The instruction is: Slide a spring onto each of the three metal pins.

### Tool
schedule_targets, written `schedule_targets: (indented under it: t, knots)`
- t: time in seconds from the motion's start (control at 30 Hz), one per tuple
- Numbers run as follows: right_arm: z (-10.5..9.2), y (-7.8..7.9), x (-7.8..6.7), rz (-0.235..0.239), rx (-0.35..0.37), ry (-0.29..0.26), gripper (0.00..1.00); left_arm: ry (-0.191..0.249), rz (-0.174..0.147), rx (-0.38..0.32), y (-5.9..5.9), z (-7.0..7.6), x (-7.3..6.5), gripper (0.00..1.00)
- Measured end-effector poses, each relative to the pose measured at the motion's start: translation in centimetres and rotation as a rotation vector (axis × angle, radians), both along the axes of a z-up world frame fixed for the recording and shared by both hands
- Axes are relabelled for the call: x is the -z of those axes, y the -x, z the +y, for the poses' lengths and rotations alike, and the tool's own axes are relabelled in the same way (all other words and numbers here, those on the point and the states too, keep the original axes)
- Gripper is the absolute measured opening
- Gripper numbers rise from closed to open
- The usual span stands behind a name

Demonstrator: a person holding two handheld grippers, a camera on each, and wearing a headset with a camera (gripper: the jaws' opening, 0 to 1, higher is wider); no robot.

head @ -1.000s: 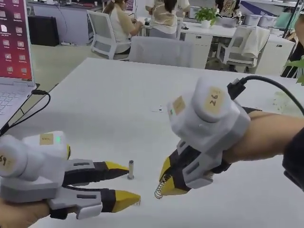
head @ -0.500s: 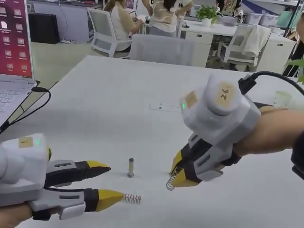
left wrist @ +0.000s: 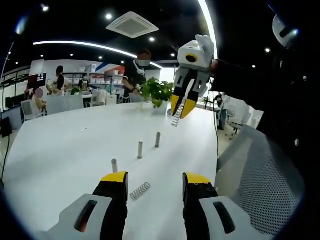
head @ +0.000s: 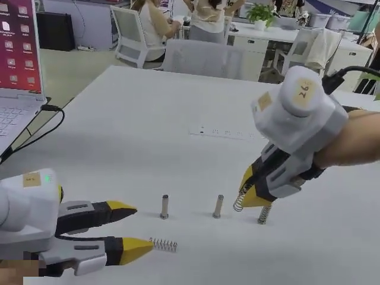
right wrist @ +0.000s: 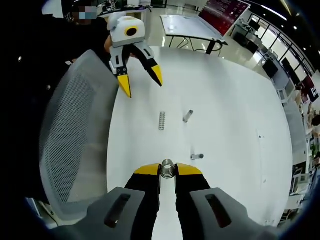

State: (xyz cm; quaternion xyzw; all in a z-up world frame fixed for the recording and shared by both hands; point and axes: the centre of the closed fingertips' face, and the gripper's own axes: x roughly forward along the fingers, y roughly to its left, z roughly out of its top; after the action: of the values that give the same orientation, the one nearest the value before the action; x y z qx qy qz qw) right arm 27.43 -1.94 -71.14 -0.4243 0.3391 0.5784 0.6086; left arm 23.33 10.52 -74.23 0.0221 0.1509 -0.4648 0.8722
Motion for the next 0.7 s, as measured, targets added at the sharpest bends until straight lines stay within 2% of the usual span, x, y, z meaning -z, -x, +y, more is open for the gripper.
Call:
schedule_targets:
  t: [0.37,0.47,0.7]
  knots:
    - [-0.1,-2.1,0.2,-0.016,0.015,0.013,0.08,0.004,0.002,-0.002,-0.1,-0.2,0.1,0.38]
    - [-0.1,-3.0,0.4,-0.039,0.016,0.03,0.08,0.003,0.004,-0.003,-0.1,-0.2,0.1,0.37]
    - [0.1,-4.9,1.6,-0.048,0.026,0.05,0.08,0.007,0.003,-0.01,-0.3,-0.3,0.1,0.37]
